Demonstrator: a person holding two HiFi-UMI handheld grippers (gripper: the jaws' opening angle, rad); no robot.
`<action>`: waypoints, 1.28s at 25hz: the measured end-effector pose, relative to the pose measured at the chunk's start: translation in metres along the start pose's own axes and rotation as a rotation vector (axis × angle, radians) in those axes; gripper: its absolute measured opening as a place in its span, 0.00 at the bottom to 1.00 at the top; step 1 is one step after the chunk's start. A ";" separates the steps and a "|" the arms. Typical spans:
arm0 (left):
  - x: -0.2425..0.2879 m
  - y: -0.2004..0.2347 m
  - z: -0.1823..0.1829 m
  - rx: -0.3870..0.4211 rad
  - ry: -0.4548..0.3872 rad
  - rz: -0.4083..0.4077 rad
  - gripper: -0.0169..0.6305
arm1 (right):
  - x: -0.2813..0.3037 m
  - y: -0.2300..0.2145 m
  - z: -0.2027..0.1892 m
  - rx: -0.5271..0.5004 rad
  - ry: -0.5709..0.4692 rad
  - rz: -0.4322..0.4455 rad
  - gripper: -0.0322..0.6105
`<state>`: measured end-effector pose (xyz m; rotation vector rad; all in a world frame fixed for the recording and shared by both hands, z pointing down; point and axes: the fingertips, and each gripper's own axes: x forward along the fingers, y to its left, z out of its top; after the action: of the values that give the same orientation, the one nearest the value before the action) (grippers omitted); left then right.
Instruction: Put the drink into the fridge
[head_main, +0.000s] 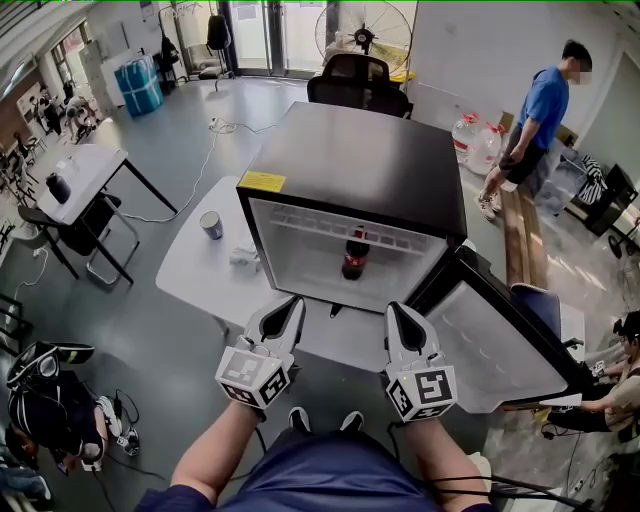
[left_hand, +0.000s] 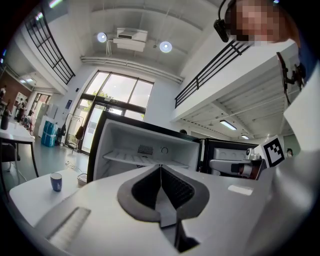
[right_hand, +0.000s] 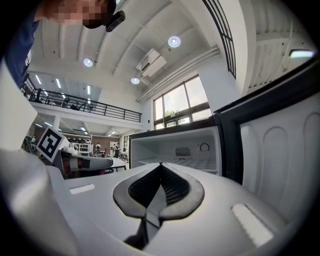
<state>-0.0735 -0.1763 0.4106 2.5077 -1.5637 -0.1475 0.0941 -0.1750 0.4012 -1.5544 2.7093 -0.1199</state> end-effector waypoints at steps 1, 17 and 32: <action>0.000 -0.001 0.001 0.000 0.000 -0.001 0.04 | 0.000 0.000 0.000 -0.001 0.000 0.002 0.06; 0.002 0.005 -0.002 0.006 0.004 0.042 0.04 | 0.002 0.004 0.003 -0.002 -0.004 0.029 0.06; 0.005 -0.005 -0.017 0.002 0.032 0.040 0.04 | 0.001 0.006 -0.005 0.012 0.005 0.063 0.06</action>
<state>-0.0635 -0.1771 0.4263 2.4662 -1.6006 -0.0992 0.0875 -0.1727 0.4062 -1.4663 2.7522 -0.1395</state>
